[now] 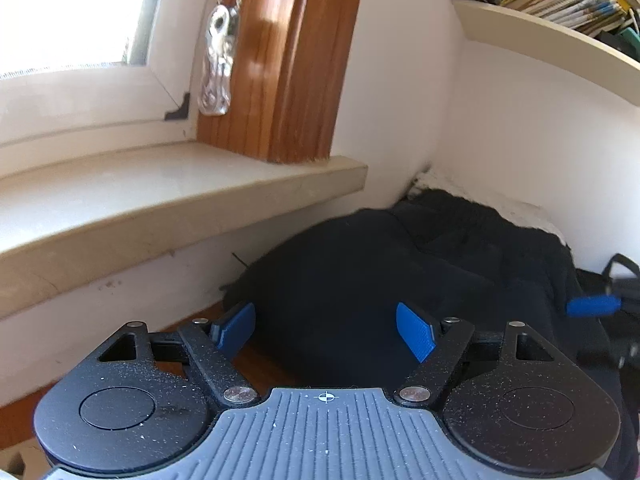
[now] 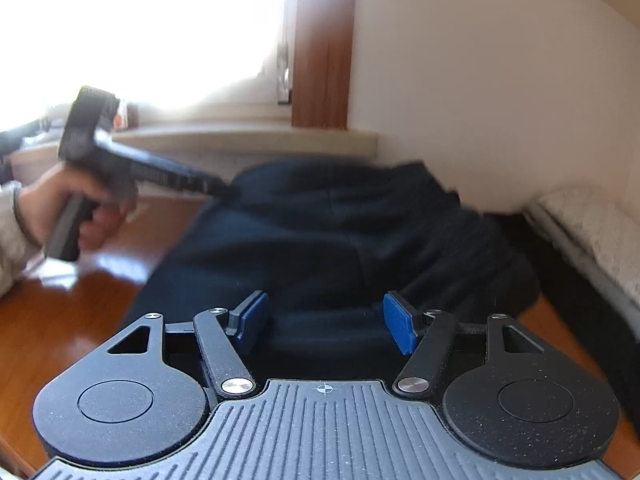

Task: Fold clothes
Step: 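Grasp the folded black sweatpants bundle with the left gripper while the right gripper grasps its other side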

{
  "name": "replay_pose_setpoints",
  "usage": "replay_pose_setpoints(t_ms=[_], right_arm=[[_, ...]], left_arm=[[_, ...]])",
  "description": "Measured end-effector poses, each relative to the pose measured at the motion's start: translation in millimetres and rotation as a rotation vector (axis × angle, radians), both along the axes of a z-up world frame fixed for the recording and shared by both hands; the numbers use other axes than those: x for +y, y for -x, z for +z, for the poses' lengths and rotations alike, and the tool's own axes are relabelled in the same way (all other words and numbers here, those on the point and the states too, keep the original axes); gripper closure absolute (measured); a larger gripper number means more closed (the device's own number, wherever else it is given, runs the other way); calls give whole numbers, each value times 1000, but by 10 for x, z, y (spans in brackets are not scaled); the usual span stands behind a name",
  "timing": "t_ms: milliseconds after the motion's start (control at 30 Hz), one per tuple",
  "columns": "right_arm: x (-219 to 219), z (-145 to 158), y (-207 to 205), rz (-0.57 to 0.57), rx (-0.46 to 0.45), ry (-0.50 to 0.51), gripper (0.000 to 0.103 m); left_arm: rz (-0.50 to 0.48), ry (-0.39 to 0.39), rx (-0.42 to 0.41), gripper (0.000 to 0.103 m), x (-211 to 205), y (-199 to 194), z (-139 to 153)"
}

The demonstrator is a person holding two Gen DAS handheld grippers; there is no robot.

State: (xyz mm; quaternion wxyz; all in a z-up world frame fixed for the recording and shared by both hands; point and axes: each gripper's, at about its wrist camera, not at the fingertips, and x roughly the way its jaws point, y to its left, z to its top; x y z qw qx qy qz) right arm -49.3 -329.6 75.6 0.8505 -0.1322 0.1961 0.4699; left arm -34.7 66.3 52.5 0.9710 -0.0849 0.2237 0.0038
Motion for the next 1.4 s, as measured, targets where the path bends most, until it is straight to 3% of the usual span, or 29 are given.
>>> replay_pose_setpoints(t_ms=[133, 233, 467, 567, 600, 633, 700, 900, 1033, 1200, 1300, 1400], right_arm=[[-80, -44, -53, 26, -1, 28, 39], [-85, -59, -24, 32, -90, 125, 39], [-164, -118, -154, 4, -179, 214, 39], [-189, -120, -336, -83, -248, 265, 39], [-203, -139, -439, -148, -290, 292, 34], [-241, -144, -542, -196, -291, 289, 32], [-357, -134, -690, -232, -206, 212, 33], [-304, -121, -414, -271, -269, 159, 32], [-261, -9, -115, -233, -259, 48, 31], [-103, -33, 216, -85, -127, -57, 27], [7, -154, 336, -8, -61, -77, 25], [97, -261, 424, 2, -78, -47, 23]], left_arm=[[21, 21, -5, 21, 17, -10, -14], [20, 25, -4, 21, 22, -10, -22], [9, 29, -11, 20, 23, 0, 2], [2, 28, -10, 19, 18, 3, 6], [-2, 30, -8, 19, 15, 7, 5], [-8, 31, -5, 19, 11, 8, 2], [-26, 28, 7, 19, -10, -6, -9], [-40, -13, 15, 17, -84, -17, -11], [-40, -17, 18, 16, -93, -11, -28], [-41, -27, 16, 16, -102, -2, -27], [-37, -22, 11, 16, -97, 3, -15], [-35, -18, 12, 16, -88, 2, -17]])
